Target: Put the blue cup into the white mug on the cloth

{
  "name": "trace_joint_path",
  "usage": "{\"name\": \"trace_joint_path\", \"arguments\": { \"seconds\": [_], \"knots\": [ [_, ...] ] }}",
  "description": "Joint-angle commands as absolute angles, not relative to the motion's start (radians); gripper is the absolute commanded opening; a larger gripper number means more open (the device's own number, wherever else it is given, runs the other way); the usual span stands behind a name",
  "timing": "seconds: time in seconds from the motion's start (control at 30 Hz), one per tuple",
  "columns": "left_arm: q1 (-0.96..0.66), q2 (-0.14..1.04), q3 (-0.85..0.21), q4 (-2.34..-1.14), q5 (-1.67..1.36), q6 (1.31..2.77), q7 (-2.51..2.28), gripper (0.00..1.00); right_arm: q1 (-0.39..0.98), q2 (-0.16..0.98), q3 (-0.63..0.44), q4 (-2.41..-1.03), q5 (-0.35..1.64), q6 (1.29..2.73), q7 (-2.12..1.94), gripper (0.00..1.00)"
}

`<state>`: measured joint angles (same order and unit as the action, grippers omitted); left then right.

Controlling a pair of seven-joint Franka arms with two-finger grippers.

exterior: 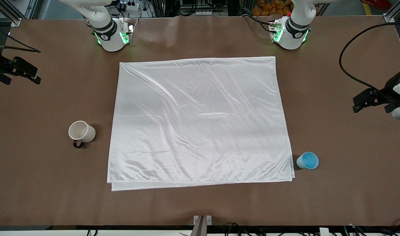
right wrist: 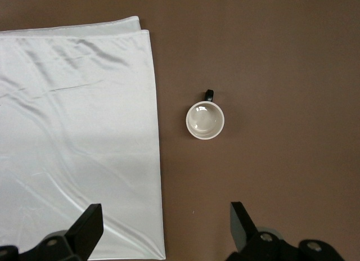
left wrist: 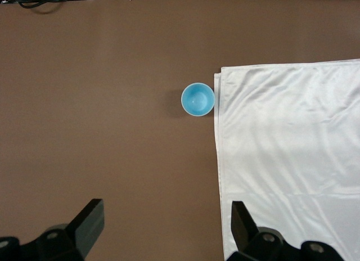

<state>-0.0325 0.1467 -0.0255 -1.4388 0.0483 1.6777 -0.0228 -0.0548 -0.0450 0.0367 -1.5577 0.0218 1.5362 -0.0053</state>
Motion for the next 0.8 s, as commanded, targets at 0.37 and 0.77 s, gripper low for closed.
{"name": "trace_joint_path", "arguments": {
  "seconds": [0.37, 0.77],
  "knots": [
    [-0.023, 0.156, -0.023, -1.440, 0.011, 1.684, -0.017, 1.00, -0.057, -0.043, 0.037, -1.554, 0.009, 1.531, -0.008, 1.00],
    [-0.003, 0.288, -0.014, -1.442, 0.005, 1.781, -0.017, 1.00, -0.063, -0.003, 0.031, -1.571, 0.009, 1.534, -0.006, 1.00]
  ]
}}
